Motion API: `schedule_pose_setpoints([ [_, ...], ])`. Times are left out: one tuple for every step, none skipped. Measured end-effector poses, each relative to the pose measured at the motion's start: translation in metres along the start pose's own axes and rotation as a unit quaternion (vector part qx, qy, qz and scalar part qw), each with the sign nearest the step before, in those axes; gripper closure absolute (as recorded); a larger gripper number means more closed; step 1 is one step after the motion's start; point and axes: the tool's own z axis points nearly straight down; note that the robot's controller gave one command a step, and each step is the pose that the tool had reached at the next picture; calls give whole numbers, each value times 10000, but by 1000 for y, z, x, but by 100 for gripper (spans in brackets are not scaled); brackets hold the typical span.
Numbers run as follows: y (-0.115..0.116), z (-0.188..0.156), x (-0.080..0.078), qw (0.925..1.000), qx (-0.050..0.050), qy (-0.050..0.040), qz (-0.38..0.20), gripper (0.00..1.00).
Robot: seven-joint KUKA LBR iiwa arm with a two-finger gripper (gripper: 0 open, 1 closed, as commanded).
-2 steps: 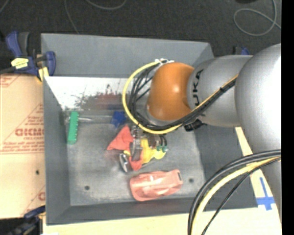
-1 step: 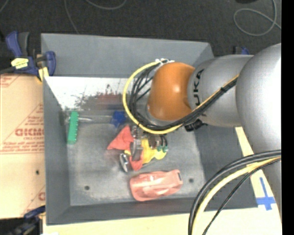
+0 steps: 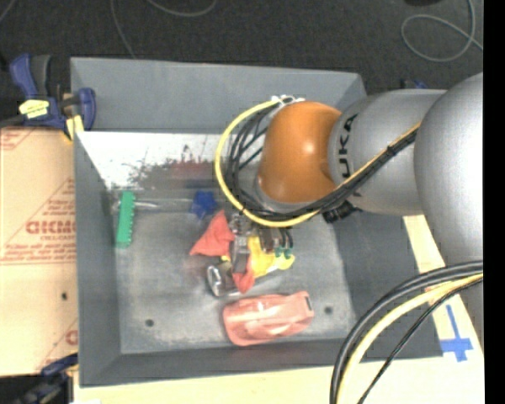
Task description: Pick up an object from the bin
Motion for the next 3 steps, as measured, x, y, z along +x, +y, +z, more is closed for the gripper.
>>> schedule_pose_setpoints([
  [-1, -12, -2, 10000, 1, -37, 5, 100],
  [0, -17, -2, 10000, -2, -37, 8, 100],
  [0, -20, -2, 10000, -3, -39, 7, 100],
])
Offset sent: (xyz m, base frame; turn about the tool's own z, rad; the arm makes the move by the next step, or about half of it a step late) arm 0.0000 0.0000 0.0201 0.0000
